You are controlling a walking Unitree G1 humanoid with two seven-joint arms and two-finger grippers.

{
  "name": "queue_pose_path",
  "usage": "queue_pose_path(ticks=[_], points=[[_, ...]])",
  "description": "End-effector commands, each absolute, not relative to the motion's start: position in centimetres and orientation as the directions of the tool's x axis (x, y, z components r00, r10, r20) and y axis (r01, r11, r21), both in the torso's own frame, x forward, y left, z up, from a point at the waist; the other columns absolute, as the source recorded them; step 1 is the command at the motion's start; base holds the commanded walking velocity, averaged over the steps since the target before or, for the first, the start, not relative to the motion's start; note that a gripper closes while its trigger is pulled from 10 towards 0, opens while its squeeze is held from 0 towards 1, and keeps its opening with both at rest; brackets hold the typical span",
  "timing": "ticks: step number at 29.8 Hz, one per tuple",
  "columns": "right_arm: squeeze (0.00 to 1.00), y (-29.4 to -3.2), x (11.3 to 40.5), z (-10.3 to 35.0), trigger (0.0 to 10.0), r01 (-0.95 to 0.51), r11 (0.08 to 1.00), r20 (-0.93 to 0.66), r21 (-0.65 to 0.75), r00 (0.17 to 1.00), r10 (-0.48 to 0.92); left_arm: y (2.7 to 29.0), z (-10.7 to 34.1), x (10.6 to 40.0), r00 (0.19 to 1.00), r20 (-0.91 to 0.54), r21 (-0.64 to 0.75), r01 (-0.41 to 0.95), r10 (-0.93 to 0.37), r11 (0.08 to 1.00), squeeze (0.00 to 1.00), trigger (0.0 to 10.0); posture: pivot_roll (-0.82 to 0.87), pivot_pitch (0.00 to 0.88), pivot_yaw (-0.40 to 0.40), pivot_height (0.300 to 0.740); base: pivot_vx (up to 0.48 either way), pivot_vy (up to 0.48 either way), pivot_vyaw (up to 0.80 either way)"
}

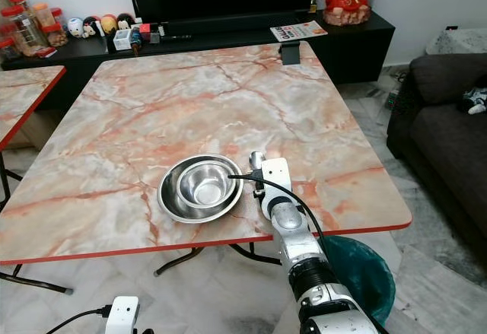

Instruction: Setting the table

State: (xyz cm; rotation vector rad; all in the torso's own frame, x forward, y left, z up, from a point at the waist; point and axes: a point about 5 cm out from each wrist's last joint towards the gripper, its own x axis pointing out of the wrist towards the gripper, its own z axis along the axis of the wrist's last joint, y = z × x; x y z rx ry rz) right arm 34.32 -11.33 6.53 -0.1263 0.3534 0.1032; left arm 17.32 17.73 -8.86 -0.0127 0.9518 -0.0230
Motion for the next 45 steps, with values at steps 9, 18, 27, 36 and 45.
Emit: queue_pose_path(ticks=[9,18,27,36,45], points=[[0.0,-9.9,35.4,10.1,10.0,-0.135,0.99,-0.133,-0.031,0.983,0.129,18.2,-8.8,17.5,0.571,-0.821,-0.009,0.018,-0.018,1.0,0.0,10.0,-0.12,0.0,0.098,0.74,0.0,0.0,0.0],[0.0,-9.2,35.1,14.9,10.0,-0.157,0.986,0.228,-0.057,0.959,0.166,18.1,-8.6,17.9,0.591,-0.807,-0.016,0.006,-0.017,1.0,0.0,10.0,-0.13,0.0,0.099,0.74,0.0,0.0,0.0],[0.0,-8.8,34.5,16.5,10.0,-0.158,0.986,0.362,-0.055,0.917,0.167,18.4,-8.7,17.5,0.578,-0.816,-0.013,-0.008,-0.006,1.0,0.0,10.0,-0.12,0.0,0.101,0.74,0.0,0.179,0.0],[0.0,-8.8,34.3,16.4,10.0,-0.152,0.987,0.377,-0.055,0.912,0.161,18.8,-8.8,17.2,0.574,-0.819,-0.004,-0.024,0.01,1.0,0.0,10.0,-0.11,0.0,0.1,0.74,0.0,0.45,0.0],[0.0,-8.8,34.4,16.6,10.0,-0.162,0.985,0.391,-0.051,0.905,0.169,19.2,-8.8,17.1,0.575,-0.818,0.005,-0.027,0.019,1.0,0.0,10.0,-0.11,0.0,0.102,0.74,0.0,0.356,0.0]])
